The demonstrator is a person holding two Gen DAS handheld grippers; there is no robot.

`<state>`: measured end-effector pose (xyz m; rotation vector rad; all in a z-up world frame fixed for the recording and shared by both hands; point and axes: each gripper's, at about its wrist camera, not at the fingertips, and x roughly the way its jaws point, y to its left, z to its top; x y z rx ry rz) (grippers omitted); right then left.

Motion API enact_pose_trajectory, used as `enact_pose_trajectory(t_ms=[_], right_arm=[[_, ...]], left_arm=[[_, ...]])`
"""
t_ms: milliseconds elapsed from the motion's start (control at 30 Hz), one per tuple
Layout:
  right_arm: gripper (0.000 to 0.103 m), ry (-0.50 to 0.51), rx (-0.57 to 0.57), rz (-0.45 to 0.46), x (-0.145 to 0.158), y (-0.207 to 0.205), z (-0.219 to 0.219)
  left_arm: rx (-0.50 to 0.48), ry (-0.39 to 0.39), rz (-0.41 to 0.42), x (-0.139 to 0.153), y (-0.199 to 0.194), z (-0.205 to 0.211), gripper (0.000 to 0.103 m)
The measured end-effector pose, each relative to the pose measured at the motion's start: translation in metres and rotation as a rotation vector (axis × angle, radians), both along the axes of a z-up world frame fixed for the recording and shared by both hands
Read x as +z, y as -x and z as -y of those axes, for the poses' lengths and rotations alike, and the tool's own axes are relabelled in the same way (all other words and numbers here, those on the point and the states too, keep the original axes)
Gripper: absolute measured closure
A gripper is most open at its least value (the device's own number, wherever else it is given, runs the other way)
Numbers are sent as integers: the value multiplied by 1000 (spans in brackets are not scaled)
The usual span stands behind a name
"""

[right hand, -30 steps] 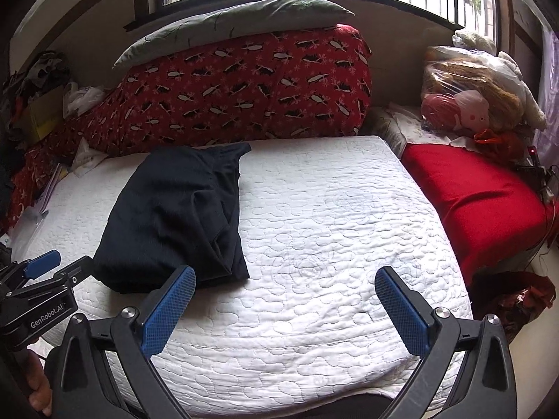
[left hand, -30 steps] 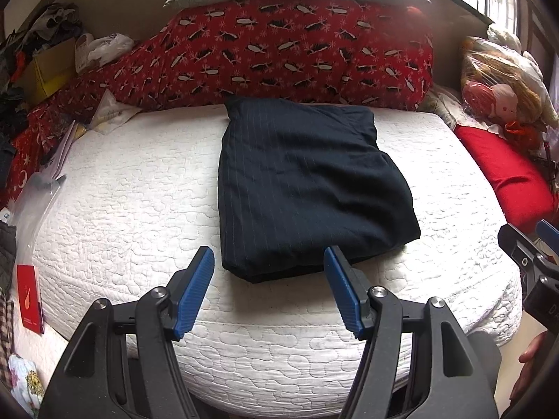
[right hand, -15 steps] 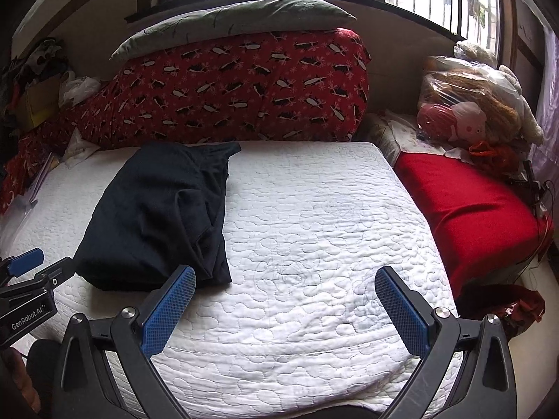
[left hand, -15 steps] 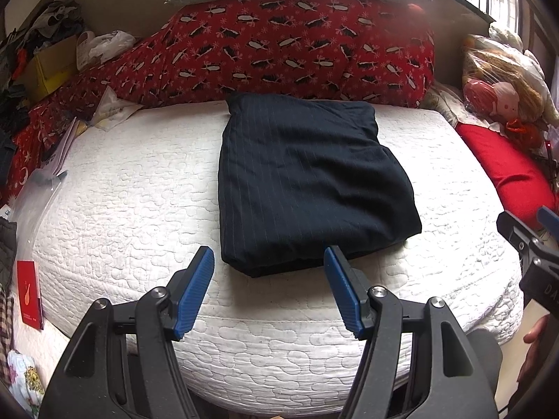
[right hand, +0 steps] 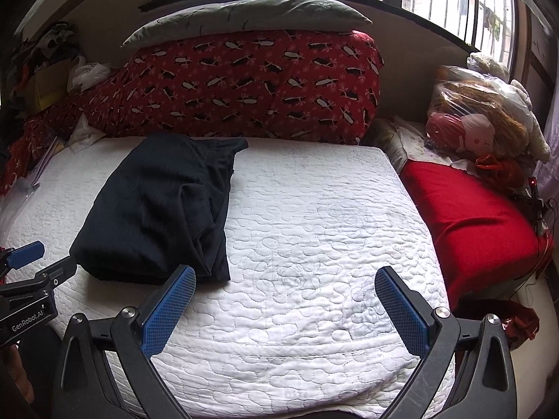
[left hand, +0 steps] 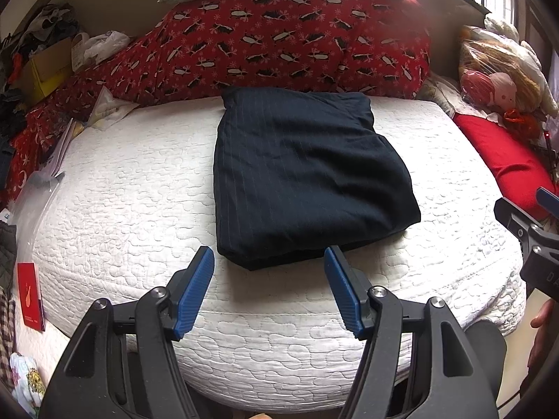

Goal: Fold large clothes

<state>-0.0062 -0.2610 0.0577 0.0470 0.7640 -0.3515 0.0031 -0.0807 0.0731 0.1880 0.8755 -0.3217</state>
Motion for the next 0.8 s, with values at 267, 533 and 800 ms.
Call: enact_pose_trajectory(t_ms=[267,533,800], right_arm=[[0,-28,-11,-8,-4,2,4],[0,-35,-7,-13,-5,1,4],[0,-36,-7,-12,-6,1,4]], left_arm=[[-29,3,-18,0,2,3,38],[-37,25,-19,3,6,5,38],[-42,22,-35,3,7,6,38]])
